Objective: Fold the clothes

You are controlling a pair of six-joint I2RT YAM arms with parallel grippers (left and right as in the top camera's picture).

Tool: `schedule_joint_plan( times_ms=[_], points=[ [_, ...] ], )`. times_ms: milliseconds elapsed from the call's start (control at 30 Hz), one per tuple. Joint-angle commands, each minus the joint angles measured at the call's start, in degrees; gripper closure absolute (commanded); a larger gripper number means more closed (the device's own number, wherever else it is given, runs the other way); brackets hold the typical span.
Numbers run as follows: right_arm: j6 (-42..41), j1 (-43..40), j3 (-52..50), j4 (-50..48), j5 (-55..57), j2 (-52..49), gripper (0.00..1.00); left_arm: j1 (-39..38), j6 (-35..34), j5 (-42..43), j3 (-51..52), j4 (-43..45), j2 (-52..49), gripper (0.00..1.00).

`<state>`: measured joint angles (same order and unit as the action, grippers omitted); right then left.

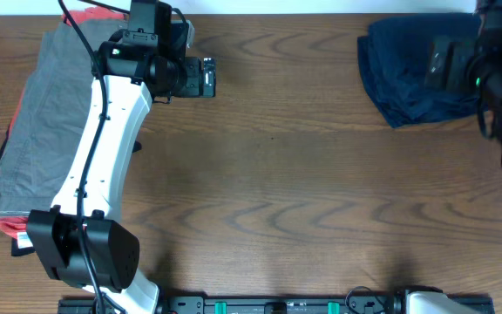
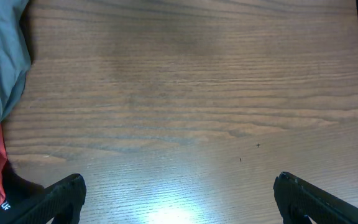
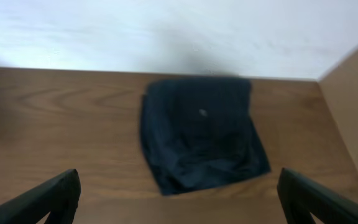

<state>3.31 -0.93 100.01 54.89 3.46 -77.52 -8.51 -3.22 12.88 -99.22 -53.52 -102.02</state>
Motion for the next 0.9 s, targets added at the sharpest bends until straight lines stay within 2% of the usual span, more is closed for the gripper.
schedule_joint_plan(
  times_ms=[0, 133, 400, 500, 667, 867],
  points=[
    [-1.6, 1.0, -4.8, -0.6, -0.5, 5.5, 0.01, 0.1, -0.3, -0.5, 0.5, 0.0, -0.8, 0.02],
    [-3.3, 1.0, -18.9, -10.8, -3.9, 12.3, 0.01, 0.1, -0.3, -0.5, 0.5, 0.0, -0.9, 0.02],
    [-4.7, 1.0, -56.1, -41.6, -12.0, 29.1, 0.01, 0.1, -0.3, -0.5, 0.5, 0.0, -0.8, 0.02],
    [-7.6, 1.0, -66.9, -48.6, -12.0, 35.5, 0.01, 0.1, -0.3, -0.5, 0.5, 0.0, -0.9, 0.02],
    [-10.2, 1.0, -82.3, -55.6, -11.1, 47.5, 0.01, 0.1, -0.3, -0.5, 0.5, 0.0, -0.8, 0.02],
    [-10.2, 1.0, -93.6, -57.2, -11.0, 59.6, 0.01, 0.1, -0.3, -0.5, 0.5, 0.0, -0.9, 0.02]
  ],
)
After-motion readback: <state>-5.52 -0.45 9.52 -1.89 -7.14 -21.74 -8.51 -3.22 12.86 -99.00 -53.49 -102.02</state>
